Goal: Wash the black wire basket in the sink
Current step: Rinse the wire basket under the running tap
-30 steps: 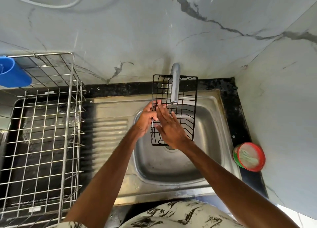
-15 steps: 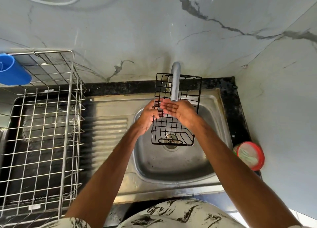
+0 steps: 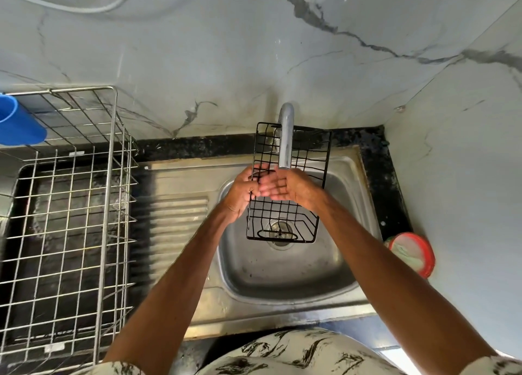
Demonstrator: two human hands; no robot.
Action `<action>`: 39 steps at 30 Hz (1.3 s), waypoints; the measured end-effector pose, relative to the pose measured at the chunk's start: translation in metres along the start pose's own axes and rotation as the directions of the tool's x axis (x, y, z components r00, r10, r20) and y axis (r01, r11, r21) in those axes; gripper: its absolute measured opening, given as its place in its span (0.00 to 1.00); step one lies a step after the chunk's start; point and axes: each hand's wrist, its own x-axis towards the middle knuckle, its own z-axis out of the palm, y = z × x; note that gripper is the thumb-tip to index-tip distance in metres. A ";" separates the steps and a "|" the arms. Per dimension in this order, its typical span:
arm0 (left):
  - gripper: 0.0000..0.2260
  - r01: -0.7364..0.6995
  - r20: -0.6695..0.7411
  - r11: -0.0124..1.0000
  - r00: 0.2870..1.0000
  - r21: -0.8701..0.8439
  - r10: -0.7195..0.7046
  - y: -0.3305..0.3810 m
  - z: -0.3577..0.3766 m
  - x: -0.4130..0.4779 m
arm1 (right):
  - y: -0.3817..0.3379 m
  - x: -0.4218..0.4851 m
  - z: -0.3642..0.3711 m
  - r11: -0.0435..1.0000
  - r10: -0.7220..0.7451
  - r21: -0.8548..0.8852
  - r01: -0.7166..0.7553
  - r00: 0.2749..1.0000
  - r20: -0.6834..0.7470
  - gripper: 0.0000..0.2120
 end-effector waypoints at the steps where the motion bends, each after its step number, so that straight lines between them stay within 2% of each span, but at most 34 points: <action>1: 0.33 -0.012 -0.006 1.000 1.000 0.009 0.012 -0.001 -0.001 0.000 | 0.006 -0.002 -0.001 0.992 0.022 -0.121 -0.023 1.000 -0.009 0.27; 3: 0.33 -0.028 0.014 0.999 1.000 0.022 0.028 0.000 -0.003 0.002 | 0.019 -0.004 -0.002 0.955 0.092 -0.279 -0.098 0.995 -0.032 0.33; 5: 0.35 -0.035 0.032 0.999 0.999 0.024 0.034 0.001 -0.003 0.005 | 0.028 -0.005 -0.002 0.938 0.132 -0.314 -0.147 0.989 -0.070 0.36; 7: 0.35 -0.026 0.026 0.999 0.999 0.035 0.025 0.000 -0.002 0.005 | 0.026 -0.005 -0.002 0.951 0.100 -0.283 -0.124 0.990 -0.099 0.38; 9: 0.35 -0.008 0.022 0.999 1.000 0.034 0.007 0.000 0.000 0.005 | 0.017 -0.002 -0.004 0.985 0.011 -0.169 -0.026 0.996 -0.092 0.38; 11: 0.32 0.003 0.029 1.000 1.000 0.026 -0.004 0.000 0.002 0.005 | 0.004 0.004 -0.005 0.998 -0.056 0.032 0.058 0.996 -0.070 0.39; 13: 0.29 -0.005 0.027 1.000 1.000 0.015 0.005 0.000 0.003 0.006 | -0.006 0.009 -0.003 0.977 -0.050 0.207 0.059 0.997 -0.052 0.42; 14: 0.29 -0.012 0.024 1.000 1.000 0.008 0.011 0.001 0.003 0.006 | -0.008 0.011 -0.002 0.971 -0.041 0.234 0.051 0.998 -0.044 0.43; 16: 0.30 -0.018 0.023 1.000 1.000 0.017 0.018 0.003 0.002 0.007 | -0.003 0.012 0.000 0.979 -0.022 0.202 0.027 0.999 -0.026 0.43; 19: 0.31 -0.040 0.028 0.998 0.999 0.054 0.038 0.007 -0.002 0.012 | 0.025 0.010 0.001 0.998 0.063 0.029 -0.063 0.998 -0.005 0.46; 21: 0.33 -0.044 0.044 0.998 0.998 0.044 0.042 0.005 -0.006 0.015 | 0.045 0.008 0.002 0.992 0.123 -0.012 -0.123 0.992 -0.040 0.48; 24: 0.36 -0.028 0.070 0.999 0.997 0.034 0.025 0.003 -0.007 0.020 | 0.055 0.009 -0.001 0.988 0.128 0.100 -0.118 0.986 -0.108 0.48; 28: 0.36 0.001 0.075 1.000 0.997 0.010 -0.001 0.006 -0.003 0.025 | 0.031 0.019 -0.012 0.938 0.041 0.347 0.008 0.990 -0.132 0.45; 32: 0.37 0.009 0.062 1.000 0.998 0.001 -0.009 0.008 -0.001 0.030 | 0.011 0.030 -0.014 0.872 -0.012 0.488 0.030 0.999 -0.040 0.45; 34: 0.36 0.001 0.075 1.000 0.997 0.014 -0.002 0.008 -0.003 0.034 | 0.017 0.034 -0.007 0.913 0.027 0.407 -0.016 0.999 -0.023 0.45; 37: 0.39 0.003 0.085 1.000 0.996 0.022 -0.004 0.010 -0.005 0.035 | 0.044 0.036 -0.001 0.977 0.111 0.188 -0.100 0.992 -0.052 0.48; 39: 0.39 0.006 0.098 1.000 0.995 0.001 -0.006 0.010 -0.005 0.034 | 0.053 0.032 0.000 0.989 0.122 0.100 -0.107 0.980 -0.158 0.48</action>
